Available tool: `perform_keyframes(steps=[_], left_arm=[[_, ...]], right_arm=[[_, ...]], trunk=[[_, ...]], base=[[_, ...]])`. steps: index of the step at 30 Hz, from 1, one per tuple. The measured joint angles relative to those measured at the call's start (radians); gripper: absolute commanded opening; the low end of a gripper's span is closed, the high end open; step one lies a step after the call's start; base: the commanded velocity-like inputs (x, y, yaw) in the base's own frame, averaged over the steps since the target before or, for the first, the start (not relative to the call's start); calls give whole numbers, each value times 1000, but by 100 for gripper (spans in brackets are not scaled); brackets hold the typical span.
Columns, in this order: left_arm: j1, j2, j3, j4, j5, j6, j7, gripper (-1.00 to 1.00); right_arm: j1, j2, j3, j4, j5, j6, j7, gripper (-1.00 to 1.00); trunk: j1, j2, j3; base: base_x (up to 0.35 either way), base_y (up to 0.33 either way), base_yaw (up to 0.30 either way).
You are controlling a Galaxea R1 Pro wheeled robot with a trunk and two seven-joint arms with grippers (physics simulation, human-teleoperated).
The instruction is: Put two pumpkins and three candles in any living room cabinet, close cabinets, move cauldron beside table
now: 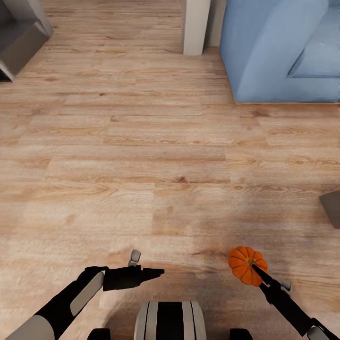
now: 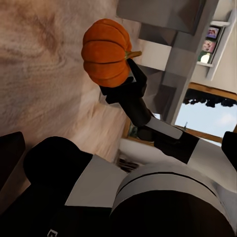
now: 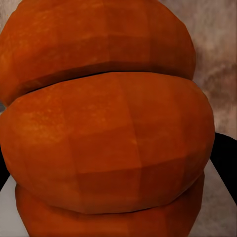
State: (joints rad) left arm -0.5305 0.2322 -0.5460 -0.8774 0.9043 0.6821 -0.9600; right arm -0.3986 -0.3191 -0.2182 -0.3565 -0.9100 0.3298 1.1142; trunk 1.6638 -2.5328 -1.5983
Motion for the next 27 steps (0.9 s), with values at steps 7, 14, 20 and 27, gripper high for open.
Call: perform_keyframes(steps=[7, 14, 20, 27], left_arm=[[-1, 0, -1, 0, 0, 1, -1, 100], [-1, 0, -3, 0, -1, 1, 1, 100], [-1, 0, -3, 0, -2, 2, 0, 100], [-1, 1, -3, 0, -2, 4, -1, 100]], right_arm=[[0, 0, 0, 0, 0, 0, -2, -100], [0, 0, 0, 0, 0, 0, -3, -100], [0, 0, 0, 0, 0, 0, -3, -100], [0, 1, 0, 0, 0, 0, -3, -100]], trunk=[[-3, 2, 27], [-6, 3, 54], [-9, 5, 77], [-12, 6, 104]], base=[[0, 0, 0], [0, 0, 0], [0, 0, 0], [-79, 33, -25]])
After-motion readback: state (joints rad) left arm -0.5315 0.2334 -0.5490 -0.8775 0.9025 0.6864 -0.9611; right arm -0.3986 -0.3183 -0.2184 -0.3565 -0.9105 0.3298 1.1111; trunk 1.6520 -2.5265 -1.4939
